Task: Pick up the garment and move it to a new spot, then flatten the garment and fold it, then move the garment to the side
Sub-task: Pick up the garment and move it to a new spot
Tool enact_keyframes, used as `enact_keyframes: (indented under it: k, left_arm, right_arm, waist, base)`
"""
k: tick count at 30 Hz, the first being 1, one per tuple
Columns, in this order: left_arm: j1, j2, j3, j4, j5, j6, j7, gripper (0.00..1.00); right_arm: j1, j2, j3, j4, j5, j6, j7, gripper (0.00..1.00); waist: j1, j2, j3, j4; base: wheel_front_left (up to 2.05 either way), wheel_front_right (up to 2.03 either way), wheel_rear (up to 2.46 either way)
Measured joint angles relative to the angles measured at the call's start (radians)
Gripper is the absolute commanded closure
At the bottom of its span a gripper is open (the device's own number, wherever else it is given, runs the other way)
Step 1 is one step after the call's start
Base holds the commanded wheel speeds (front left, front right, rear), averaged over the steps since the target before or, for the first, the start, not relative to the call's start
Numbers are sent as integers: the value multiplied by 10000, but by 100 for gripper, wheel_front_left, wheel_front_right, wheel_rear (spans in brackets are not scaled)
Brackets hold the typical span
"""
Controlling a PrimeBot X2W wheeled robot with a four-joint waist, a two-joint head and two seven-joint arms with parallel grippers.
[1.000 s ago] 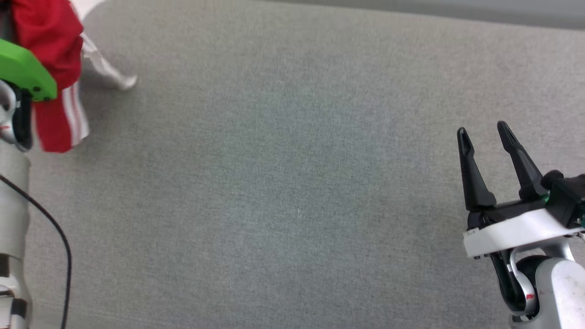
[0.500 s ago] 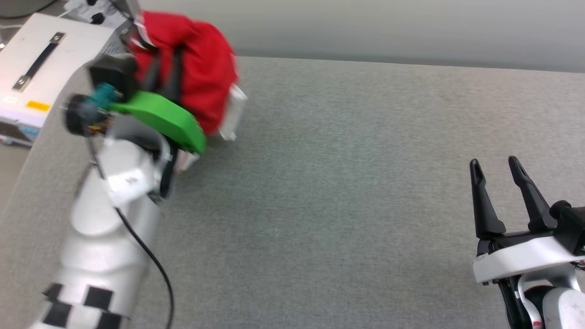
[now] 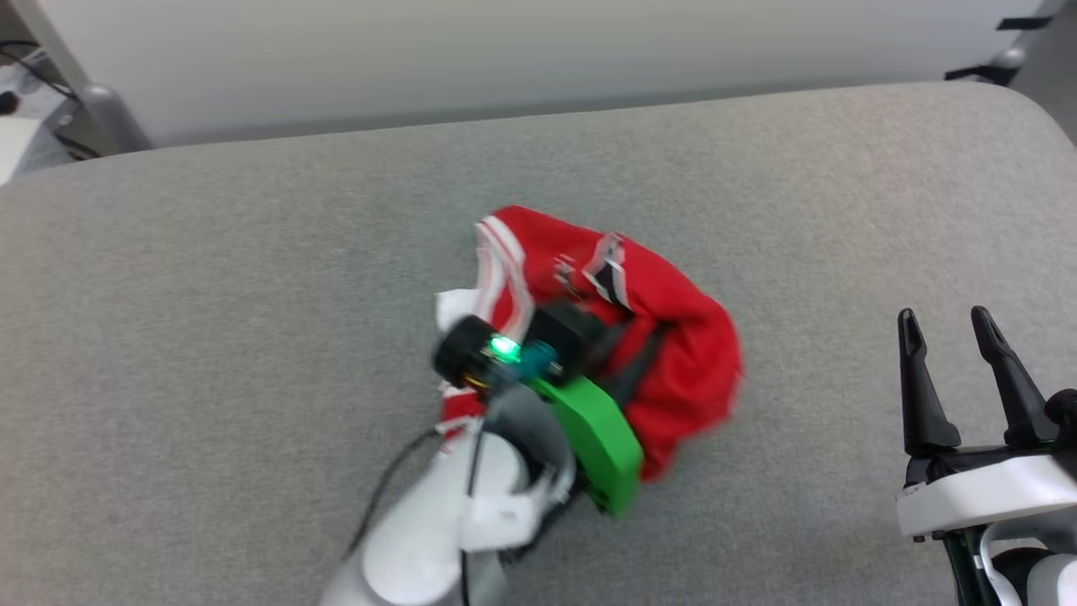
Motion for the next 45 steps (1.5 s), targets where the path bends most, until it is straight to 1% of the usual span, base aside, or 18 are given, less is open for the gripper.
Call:
enact_keyframes:
  k: [3,5,8,12,15,16,17,18,20,24,30,37,41,45]
  left_arm:
    - [184,-180,-934,-134,-6,-69,347,100]
    - [295,-203,-1273,-59,-17,-75,447,100]
    - [405,-182,-1319,102,-25,-40,443,100]
    - [427,-84,-1127,422,-65,125,464,100]
    - [469,15,-1223,671,-209,109,625,100]
    - [503,8,-1348,773,-332,65,631,100]
    - [504,0,-1419,809,-353,42,627,79]
    - [504,-6,-1469,828,-374,25,604,0]
    - [503,-10,-1515,809,-382,23,311,0]
    - [496,-13,-1396,581,-305,81,-606,0]
    - [515,96,-903,-59,-75,688,-1825,0]
    - [941,414,63,-368,-203,1413,-2366,0]
    - [1224,635,631,-360,-270,1787,-2472,0]
    - [1613,851,1400,-389,-522,2142,-2552,0]
  right_arm:
    - [-12,19,-25,-42,52,0,-4,0]
    - [-53,33,35,-38,115,0,-44,0]
    - [-126,58,48,-8,182,0,-111,0]
    - [-246,63,-8,8,182,0,-155,0]
    - [-355,67,15,10,182,0,-184,0]
    - [-472,69,50,12,180,0,-182,0]
    - [-514,69,73,12,178,0,-182,0]
    - [-535,73,75,21,178,0,-182,0]
    - [-563,73,113,50,173,0,-178,0]
    - [-582,67,201,128,144,0,-132,0]
    - [-521,54,336,234,113,0,-4,0]
    - [-171,48,355,295,113,0,163,0]
    - [-4,25,376,307,92,0,322,0]
    - [82,-88,447,301,81,0,449,0]
  waist:
    - [0,0,308,-228]
    - [0,0,548,-332]
    - [0,0,953,-431]
    - [1,0,1429,-447]
    - [1,0,1649,-344]
    - [1,0,1717,-214]
    - [1,0,1727,-143]
    - [1,0,1722,-85]
    - [1,0,1655,26]
    - [1,0,1318,169]
    - [1,0,584,381]
    - [1,0,-103,802]
    - [0,0,-360,1075]
    - [0,-1,-594,1305]
  base:
    - [0,0,0]
    - [0,0,0]
    - [0,0,0]
    - [0,0,0]
    - [0,0,0]
    - [0,0,0]
    - [0,0,0]
    - [0,0,0]
    - [0,0,0]
    - [0,0,0]
    - [0,0,0]
    - [0,0,0]
    - [0,0,0]
    - [0,0,0]
